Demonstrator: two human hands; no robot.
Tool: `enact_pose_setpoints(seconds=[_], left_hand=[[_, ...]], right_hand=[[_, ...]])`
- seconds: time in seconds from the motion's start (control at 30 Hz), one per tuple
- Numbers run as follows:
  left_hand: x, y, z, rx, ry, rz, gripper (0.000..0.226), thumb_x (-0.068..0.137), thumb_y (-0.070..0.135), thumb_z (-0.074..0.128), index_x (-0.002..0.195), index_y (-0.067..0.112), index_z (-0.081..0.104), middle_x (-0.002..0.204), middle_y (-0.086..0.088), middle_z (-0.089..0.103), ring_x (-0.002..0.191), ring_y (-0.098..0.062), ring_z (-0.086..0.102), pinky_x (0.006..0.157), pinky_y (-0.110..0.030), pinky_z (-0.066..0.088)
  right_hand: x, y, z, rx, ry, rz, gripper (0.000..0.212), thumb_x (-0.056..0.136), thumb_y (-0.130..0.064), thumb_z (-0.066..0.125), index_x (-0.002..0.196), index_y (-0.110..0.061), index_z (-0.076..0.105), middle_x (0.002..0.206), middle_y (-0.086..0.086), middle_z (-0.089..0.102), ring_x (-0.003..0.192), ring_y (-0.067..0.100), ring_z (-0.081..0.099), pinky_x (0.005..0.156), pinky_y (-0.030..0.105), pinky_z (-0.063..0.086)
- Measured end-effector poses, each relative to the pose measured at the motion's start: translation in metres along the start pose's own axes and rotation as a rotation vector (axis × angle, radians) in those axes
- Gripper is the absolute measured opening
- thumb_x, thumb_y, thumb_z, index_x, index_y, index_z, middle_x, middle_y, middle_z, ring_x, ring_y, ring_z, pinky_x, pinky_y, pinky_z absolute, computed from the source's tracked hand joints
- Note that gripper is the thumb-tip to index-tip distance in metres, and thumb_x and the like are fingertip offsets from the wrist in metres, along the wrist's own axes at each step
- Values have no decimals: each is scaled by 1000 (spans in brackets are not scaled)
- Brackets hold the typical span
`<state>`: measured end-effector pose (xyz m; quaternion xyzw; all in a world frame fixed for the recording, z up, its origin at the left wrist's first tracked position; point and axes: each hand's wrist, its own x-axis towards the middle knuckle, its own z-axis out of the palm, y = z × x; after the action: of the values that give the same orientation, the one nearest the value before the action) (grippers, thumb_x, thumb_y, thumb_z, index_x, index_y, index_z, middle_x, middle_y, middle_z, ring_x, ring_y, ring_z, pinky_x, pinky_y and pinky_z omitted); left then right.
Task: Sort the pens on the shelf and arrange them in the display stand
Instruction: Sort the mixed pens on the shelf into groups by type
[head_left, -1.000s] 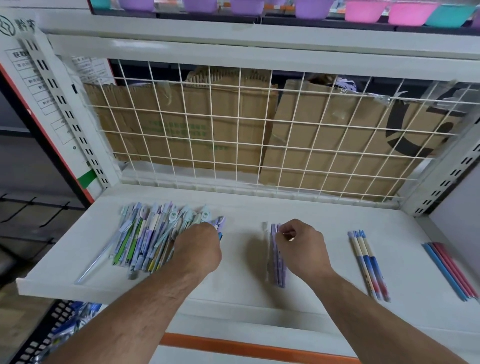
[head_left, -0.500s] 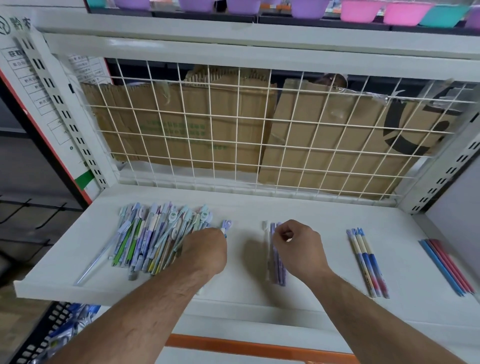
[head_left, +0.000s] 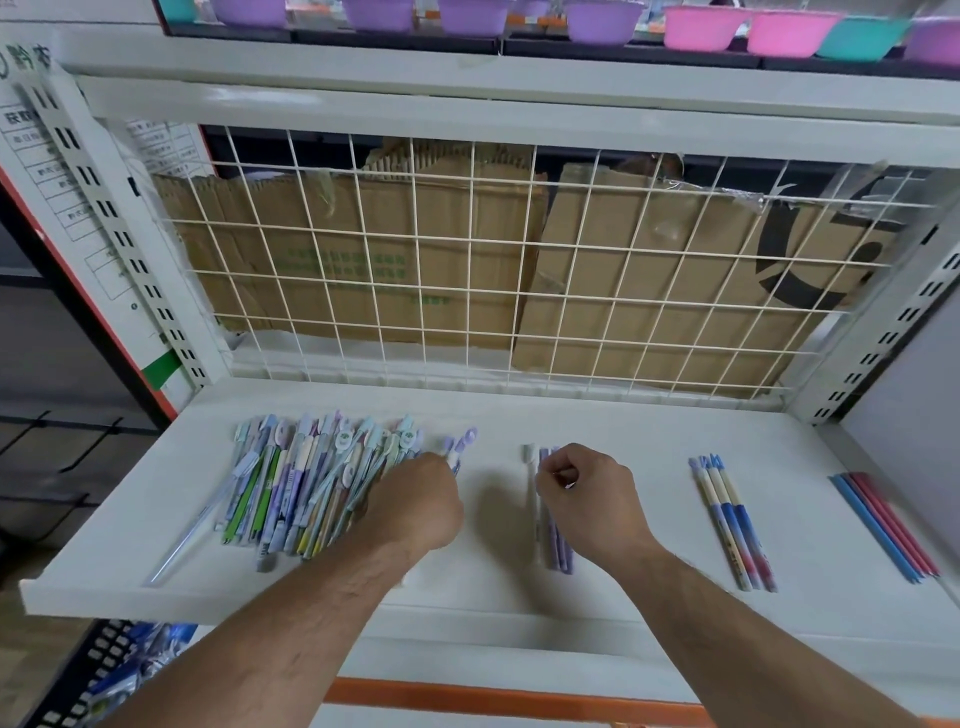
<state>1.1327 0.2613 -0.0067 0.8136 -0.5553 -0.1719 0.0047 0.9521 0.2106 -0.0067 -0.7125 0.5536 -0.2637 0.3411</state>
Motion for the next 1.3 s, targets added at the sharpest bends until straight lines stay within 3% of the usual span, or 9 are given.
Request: enact_pose_setpoints(seconds=[0.13, 0.2, 0.3, 0.5, 0.67, 0.8, 0.93, 1.1, 1.3], left_hand=[[10, 10, -6, -660, -22, -161, 8, 89, 16, 55, 81, 13, 53, 78, -5, 57, 66, -19, 52, 55, -27, 37], [12, 16, -4, -985, -93, -189, 11, 89, 13, 59, 78, 10, 56, 69, -8, 54, 60, -21, 51, 55, -27, 39], [12, 27, 0, -1196, -156, -197, 9, 91, 10, 61, 83, 7, 60, 68, -11, 58, 64, -26, 58, 60, -32, 48], [8, 54, 10, -1259, -258, -87, 11, 95, 9, 58, 87, 8, 65, 68, -8, 65, 59, -21, 61, 58, -31, 54], [2, 86, 17, -1255, -341, -21, 13, 88, 15, 63, 96, 6, 64, 79, -20, 70, 68, -33, 67, 78, -60, 58], [-1, 120, 28, -1269, -365, -26, 9, 94, 8, 59, 85, 9, 59, 59, -10, 62, 53, -27, 62, 59, -35, 52], [-2, 162, 37, -1215, -368, 4, 13, 94, 11, 59, 81, 13, 58, 57, -4, 60, 56, -22, 58, 62, -32, 47], [-5, 222, 46, -1207, -372, 12, 12, 95, 10, 58, 83, 12, 61, 62, -5, 61, 62, -24, 60, 62, -32, 51], [-4, 276, 59, -1210, -339, 23, 10, 95, 13, 59, 99, 5, 62, 70, -17, 62, 61, -32, 63, 79, -58, 56]], right_hand=[[-4, -6, 3, 46, -70, 24, 8, 89, -19, 66, 82, -24, 68, 65, -10, 68, 62, 7, 65, 62, 22, 52], [-9, -11, 4, 102, -152, 58, 1, 90, -22, 67, 89, -23, 68, 73, -2, 71, 61, 24, 68, 59, 39, 59], [-14, -14, 2, 186, -250, 92, 13, 90, -25, 70, 100, -17, 67, 72, 6, 70, 47, 15, 60, 42, 30, 49], [-22, -7, -12, 256, -208, 162, 14, 91, -12, 70, 103, -8, 64, 68, 11, 68, 40, 13, 57, 42, 25, 45], [-32, 13, -32, 166, -116, 184, 13, 91, -12, 67, 104, -12, 66, 67, 7, 69, 39, 10, 55, 41, 24, 43], [-37, 41, -53, 146, -39, 195, 13, 90, -14, 68, 101, -19, 65, 64, 3, 70, 44, 13, 58, 46, 29, 50], [-38, 69, -83, 175, -6, 209, 14, 89, -14, 68, 101, -20, 65, 67, 3, 71, 53, 18, 64, 54, 37, 56], [-29, 115, -135, 70, 39, 204, 17, 88, -19, 69, 105, -21, 69, 75, 1, 71, 51, 7, 60, 55, 24, 51], [-9, 169, -191, -315, 136, 238, 24, 90, -24, 61, 113, -26, 68, 90, -4, 72, 75, 18, 67, 62, 26, 49]])
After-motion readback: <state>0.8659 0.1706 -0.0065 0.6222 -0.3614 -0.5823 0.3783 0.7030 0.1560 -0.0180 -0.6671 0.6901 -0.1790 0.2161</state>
